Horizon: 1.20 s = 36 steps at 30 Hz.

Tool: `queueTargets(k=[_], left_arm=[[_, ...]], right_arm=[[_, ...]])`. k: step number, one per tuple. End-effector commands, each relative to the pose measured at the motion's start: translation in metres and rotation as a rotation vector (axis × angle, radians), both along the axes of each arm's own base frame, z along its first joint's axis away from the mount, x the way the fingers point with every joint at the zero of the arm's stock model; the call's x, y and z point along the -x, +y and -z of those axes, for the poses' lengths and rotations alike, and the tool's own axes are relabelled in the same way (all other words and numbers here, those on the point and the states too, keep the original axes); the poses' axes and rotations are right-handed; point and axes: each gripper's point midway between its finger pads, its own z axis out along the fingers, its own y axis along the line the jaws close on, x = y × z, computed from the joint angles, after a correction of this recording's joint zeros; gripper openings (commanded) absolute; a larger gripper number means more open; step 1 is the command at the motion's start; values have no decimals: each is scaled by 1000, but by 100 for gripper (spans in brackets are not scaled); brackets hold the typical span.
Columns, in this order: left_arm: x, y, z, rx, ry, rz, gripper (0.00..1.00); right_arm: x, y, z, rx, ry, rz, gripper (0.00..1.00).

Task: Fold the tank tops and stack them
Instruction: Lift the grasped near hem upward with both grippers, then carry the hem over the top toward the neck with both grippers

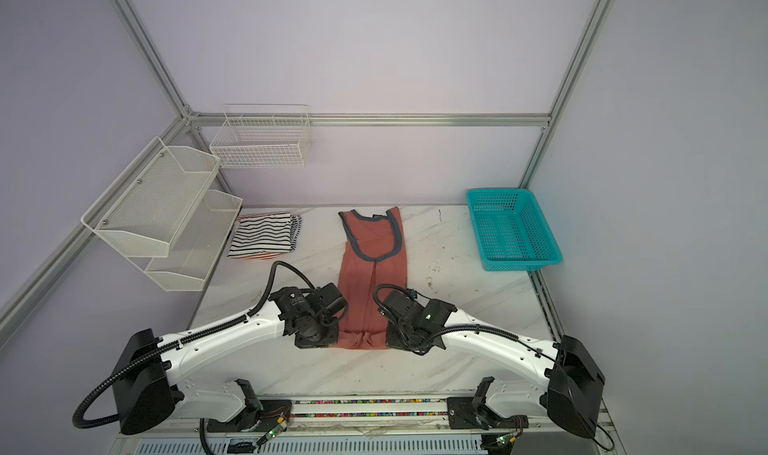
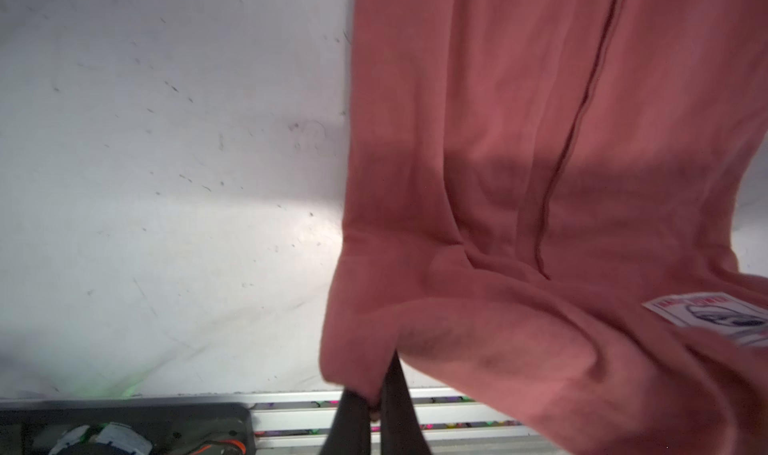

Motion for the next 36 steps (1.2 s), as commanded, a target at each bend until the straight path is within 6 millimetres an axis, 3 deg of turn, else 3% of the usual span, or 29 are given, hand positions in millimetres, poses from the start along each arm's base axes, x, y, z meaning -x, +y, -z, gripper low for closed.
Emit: queueTargets(k=[1,6,17,25,36], left_arm=[[-41,-1,-35,28,-143,17,0],[-78,-13,-47,59,-203,45,0],[-150,-23,-49,34,-215,104,0],[-196,-25,-42,43,-217,99,0],[-237,-26,-28,78,-198,83,0]], right_arm=[[-30,-11,-9,72,-82,-32,0],[-67,-11,-9,103,-109,-57,0],[-141,-10,-18,34,-192,-38,0],[-195,-10,-10,8,-198,-57,0],[-238,-9,14,-19,-161,-81,0]])
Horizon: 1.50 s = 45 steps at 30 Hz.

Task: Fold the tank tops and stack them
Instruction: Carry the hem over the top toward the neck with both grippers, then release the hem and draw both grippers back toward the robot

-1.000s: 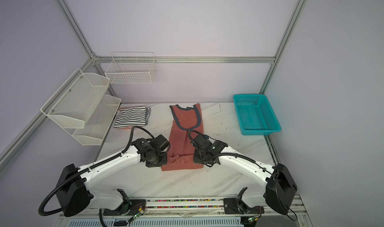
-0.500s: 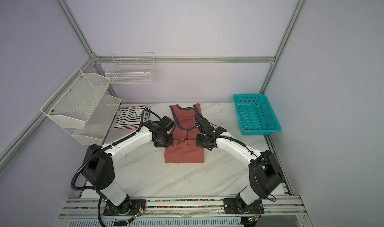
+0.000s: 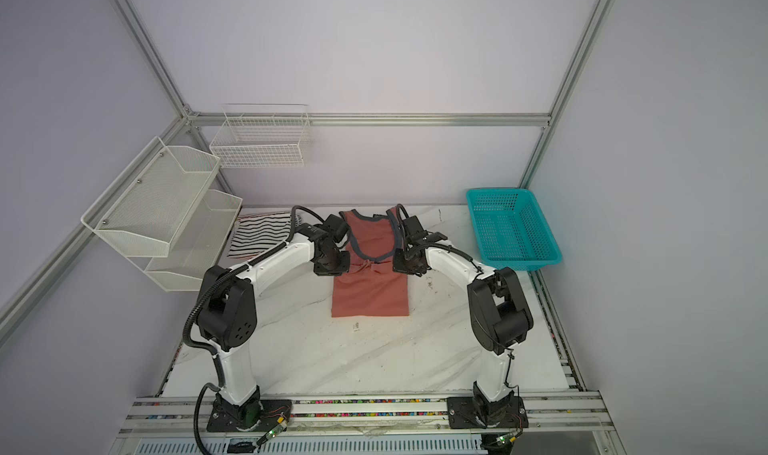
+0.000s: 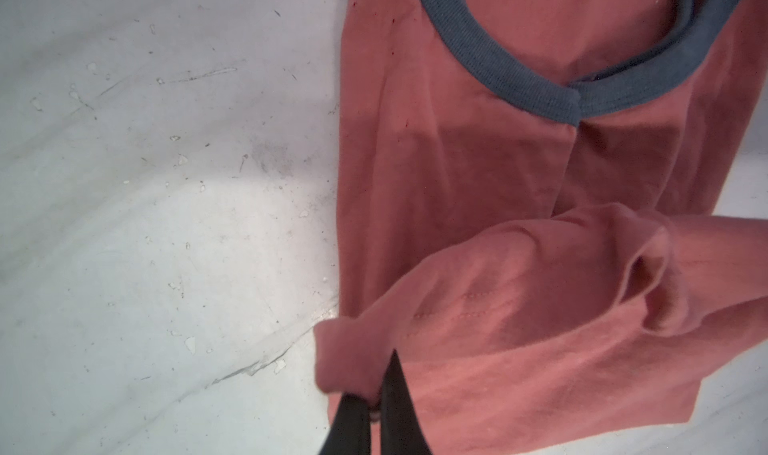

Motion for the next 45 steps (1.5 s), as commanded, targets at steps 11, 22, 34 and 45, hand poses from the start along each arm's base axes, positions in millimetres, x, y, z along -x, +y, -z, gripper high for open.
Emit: queueTargets(k=[11,22,34,45], left_arm=[[-54,-11,-12,87,-56,4,11],[-84,-22,-18,192,-73,-22,31],[-131,-13,-12,259,-104,-87,31],[-127,5,-82,285,-243,-83,42]], right_arm=[[-30,2,24,-38,27,-28,25],[-54,5,26,-93,18,4,51],[-88,-19,32,-166,16,75,52],[-88,-50,-3,-115,-71,112,58]])
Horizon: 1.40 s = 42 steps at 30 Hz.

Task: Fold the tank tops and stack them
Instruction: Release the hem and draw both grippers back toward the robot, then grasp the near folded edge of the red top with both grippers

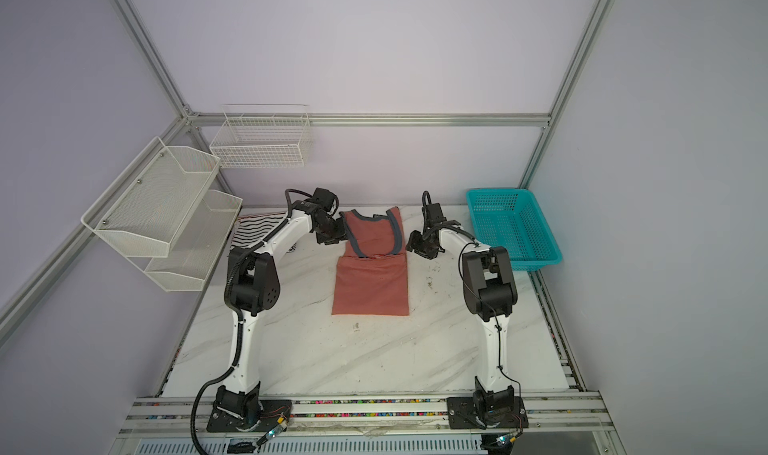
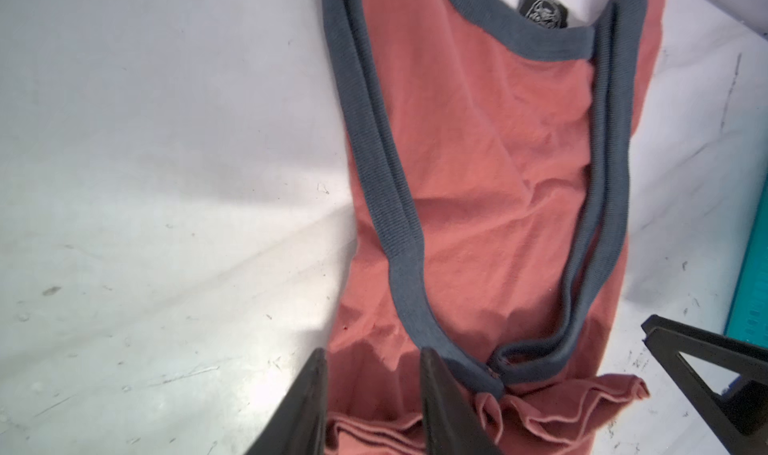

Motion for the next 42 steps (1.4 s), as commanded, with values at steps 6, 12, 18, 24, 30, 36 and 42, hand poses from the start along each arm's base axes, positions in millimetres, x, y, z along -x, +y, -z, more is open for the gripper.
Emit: queueTargets(k=[6,12,18,24,30,36,42], left_arm=[[106,30,-59,-80,-39,56,50],[189,33,-19,-96,128,94,55],[229,14,26,-89,258,134,56],[235,3,52,-69,293,118,55],[238,3,65,-67,314,89,55],[239,5,78,-74,331,66,53],[239,9,89,-91,345,33,49]], right_arm=[[77,-13,-25,56,-3,-29,60],[145,-3,-8,51,78,-73,63],[186,16,13,19,152,-123,66],[202,22,28,-3,190,-124,66],[213,22,36,-20,217,-105,64],[225,25,41,-35,243,-110,56],[235,23,46,-35,263,-100,53]])
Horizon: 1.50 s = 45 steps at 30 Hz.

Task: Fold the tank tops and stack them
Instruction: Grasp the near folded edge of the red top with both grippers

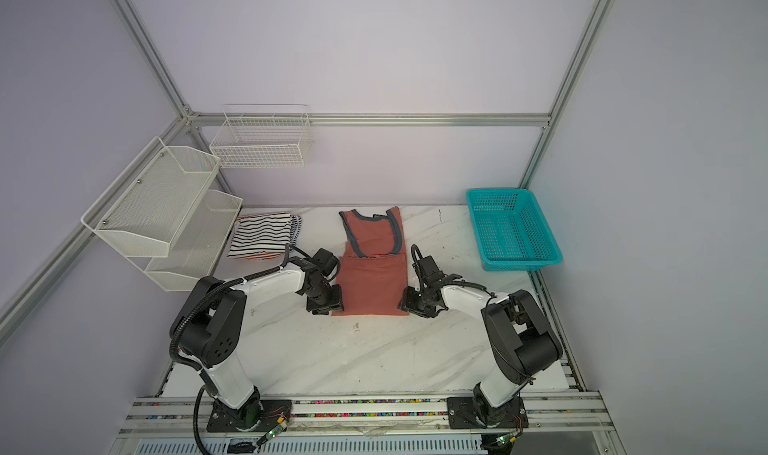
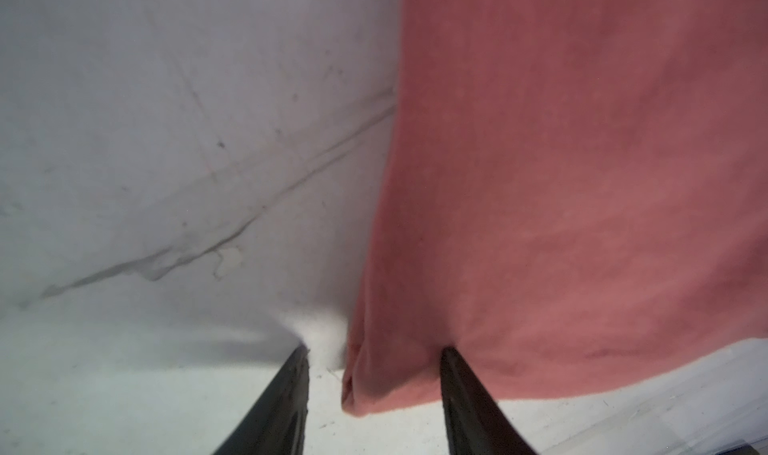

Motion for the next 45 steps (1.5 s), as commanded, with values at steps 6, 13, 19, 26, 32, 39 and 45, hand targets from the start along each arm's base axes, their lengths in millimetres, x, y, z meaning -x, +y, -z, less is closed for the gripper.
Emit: queueTargets(k=[6,13,19,26,32,39,45], left_arm=[[5,3,13,0,16,-36,40],[18,3,14,30,33,-52,18],[31,9,10,36,31,-71,0],[56,7,0,52,18,-56,0],[96,0,-5,57,35,-41,0],[116,-1,-48,80,-63,-71,0],[92,-4,-102,90,-207,-67,0]], right_arm=[[26,-3,21,-5,97,16,44],[21,-1,21,-13,78,28,11],[20,-2,12,-21,46,39,0],[49,2,-5,-46,9,52,0],[101,19,-20,-102,5,56,0],[136,24,-51,-170,-33,120,0],[121,19,-85,-127,-124,152,0]])
